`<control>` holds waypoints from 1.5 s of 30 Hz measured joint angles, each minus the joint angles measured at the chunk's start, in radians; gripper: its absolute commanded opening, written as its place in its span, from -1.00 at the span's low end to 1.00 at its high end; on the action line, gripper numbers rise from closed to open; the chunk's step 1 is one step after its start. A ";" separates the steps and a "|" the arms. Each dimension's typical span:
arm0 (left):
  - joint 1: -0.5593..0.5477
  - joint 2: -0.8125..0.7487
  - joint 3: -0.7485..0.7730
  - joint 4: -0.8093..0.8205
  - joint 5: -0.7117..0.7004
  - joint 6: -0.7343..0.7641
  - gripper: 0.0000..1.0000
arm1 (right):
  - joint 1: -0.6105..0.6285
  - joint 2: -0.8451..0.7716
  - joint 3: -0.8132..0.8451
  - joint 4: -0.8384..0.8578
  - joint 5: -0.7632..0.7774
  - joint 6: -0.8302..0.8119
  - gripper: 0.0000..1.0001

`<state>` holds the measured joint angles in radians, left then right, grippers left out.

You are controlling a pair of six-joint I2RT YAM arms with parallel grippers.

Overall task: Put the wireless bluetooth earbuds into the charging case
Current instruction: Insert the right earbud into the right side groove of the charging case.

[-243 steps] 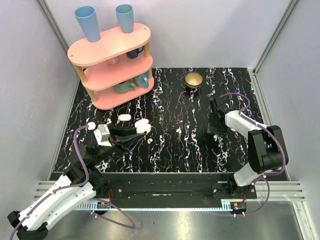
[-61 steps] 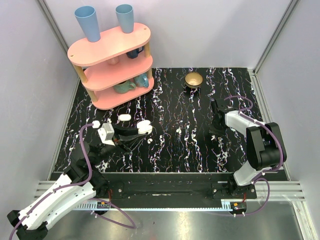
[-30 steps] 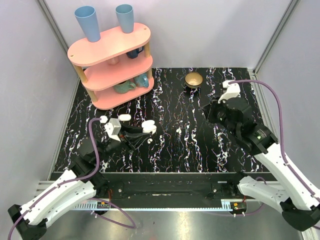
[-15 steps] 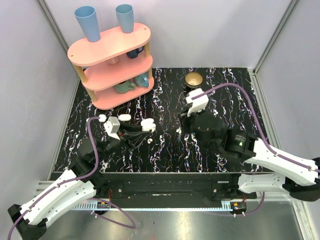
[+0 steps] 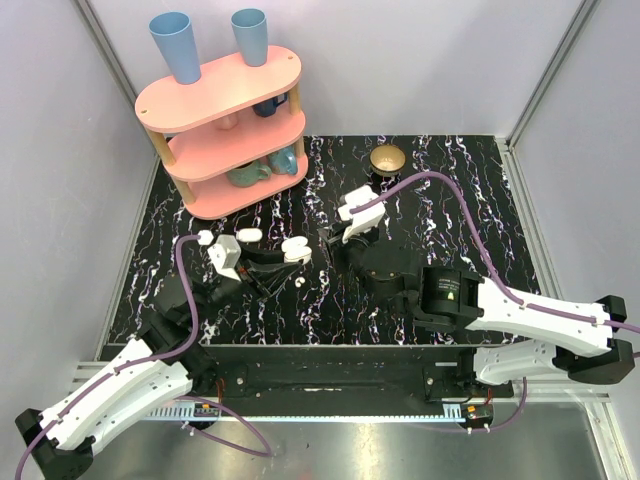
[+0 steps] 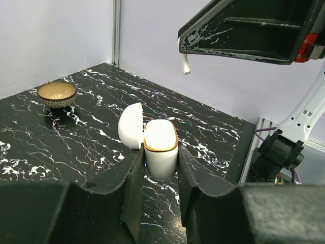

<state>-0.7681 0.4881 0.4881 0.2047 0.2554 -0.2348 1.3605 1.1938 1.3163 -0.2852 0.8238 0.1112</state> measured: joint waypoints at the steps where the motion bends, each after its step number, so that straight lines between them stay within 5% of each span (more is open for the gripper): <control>1: 0.000 0.000 0.000 0.000 0.002 0.004 -1.00 | 0.001 0.002 0.003 0.004 -0.011 0.004 -1.00; 12: 0.000 -0.001 0.000 0.030 0.014 0.048 -1.00 | 0.023 0.051 0.044 0.019 -0.109 0.040 -1.00; 45: 0.000 -0.023 -0.006 0.083 0.031 0.070 -1.00 | 0.027 0.095 0.037 0.098 -0.080 -0.014 -0.99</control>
<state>-0.7685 0.4652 0.4816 0.2874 0.2859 -0.1650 1.3876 1.2888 1.3529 -0.1867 0.7441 0.0967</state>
